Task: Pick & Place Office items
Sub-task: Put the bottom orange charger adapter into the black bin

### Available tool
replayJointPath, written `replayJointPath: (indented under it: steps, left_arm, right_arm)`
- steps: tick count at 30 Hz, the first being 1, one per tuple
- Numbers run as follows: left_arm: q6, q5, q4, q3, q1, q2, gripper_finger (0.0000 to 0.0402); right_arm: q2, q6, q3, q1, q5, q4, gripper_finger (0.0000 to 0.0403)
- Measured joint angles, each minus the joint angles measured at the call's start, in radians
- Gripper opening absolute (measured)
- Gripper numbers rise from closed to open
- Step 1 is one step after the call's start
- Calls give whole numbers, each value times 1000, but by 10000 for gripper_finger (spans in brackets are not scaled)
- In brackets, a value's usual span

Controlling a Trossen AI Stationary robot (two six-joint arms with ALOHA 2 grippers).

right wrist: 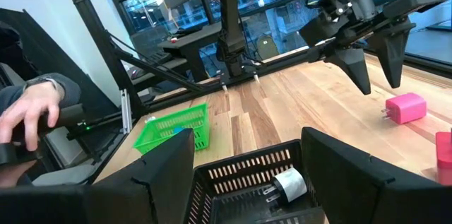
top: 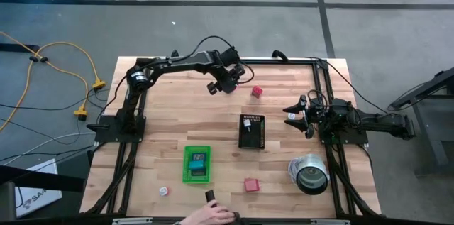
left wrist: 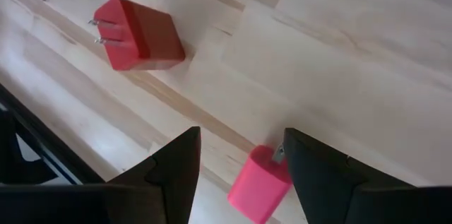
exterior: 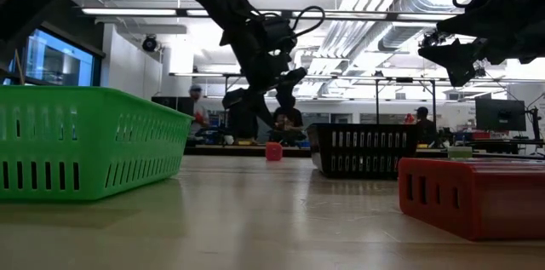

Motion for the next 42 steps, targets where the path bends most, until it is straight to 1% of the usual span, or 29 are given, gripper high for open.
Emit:
replayJointPath:
  steps: [9, 16, 19, 25, 33, 39, 42]
  left_arm:
    - [-64, -4, -25, 0, -2, 26, 194]
    - [-77, 2, -33, 1, -2, 33, 194]
    - [-77, -14, -42, 1, -1, 33, 194]
    - [19, -51, -73, 1, 5, 33, 194]
    - [26, -44, -84, 1, 53, 33, 194]
    - [-23, -47, -88, 0, 46, 22, 194]
    - [-98, -81, -86, 0, 24, -18, 194]
  right_arm:
    - [0, 0, 0, 0, 0, 0, 248]
    - [0, 0, 0, 0, 1, 0, 248]
    - [0, 0, 0, 0, 1, 0, 248]
    - [0, 0, 0, 0, 1, 0, 248]
    - [0, 0, 0, 0, 0, 0, 248]
    - [0, 0, 0, 0, 0, 0, 248]
    - [0, 0, 0, 0, 0, 0, 248]
